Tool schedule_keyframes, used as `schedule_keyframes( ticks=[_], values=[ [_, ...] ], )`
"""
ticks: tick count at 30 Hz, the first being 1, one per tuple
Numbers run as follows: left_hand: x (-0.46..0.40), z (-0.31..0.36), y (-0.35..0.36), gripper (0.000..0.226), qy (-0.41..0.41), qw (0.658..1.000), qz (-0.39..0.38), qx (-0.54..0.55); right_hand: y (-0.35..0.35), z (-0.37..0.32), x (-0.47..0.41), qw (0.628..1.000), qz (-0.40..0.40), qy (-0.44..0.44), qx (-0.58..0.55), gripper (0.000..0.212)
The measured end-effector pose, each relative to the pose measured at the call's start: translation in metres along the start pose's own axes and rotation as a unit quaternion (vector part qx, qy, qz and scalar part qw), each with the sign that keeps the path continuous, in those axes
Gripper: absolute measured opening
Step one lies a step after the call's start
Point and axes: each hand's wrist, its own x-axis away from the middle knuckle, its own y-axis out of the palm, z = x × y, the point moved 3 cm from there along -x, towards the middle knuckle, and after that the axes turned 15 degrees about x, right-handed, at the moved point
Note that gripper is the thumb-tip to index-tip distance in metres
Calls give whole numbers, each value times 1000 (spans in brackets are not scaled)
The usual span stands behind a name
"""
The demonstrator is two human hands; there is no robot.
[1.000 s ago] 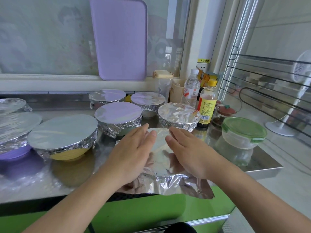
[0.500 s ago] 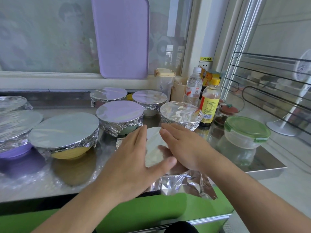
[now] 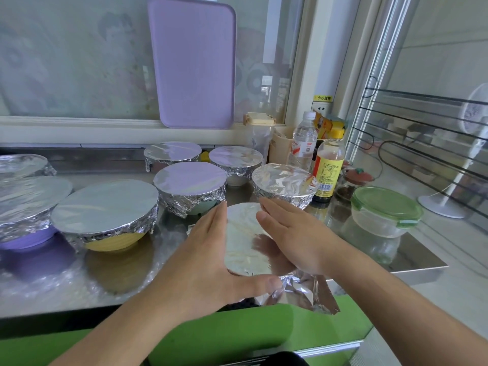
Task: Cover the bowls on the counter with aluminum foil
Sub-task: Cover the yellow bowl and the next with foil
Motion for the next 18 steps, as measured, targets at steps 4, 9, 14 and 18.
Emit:
schedule_keyframes(
  ticks=[4, 9, 14, 18],
  values=[
    [-16, 11, -7, 117, -31, 999, -17, 9, 7, -4, -3, 996, 24, -37, 75, 44],
    [-46, 34, 4, 52, 29, 993, 25, -107, 1, -13, -5, 996, 21, -25, 80, 42],
    [-48, 28, 7, 69, 29, 994, 17, -109, 17, 4, 8, 999, 5, -24, 37, 37],
    [-49, 30, 5, 41, 30, 993, 47, -107, 8, -10, 35, 992, 57, 60, 95, 75]
  ],
)
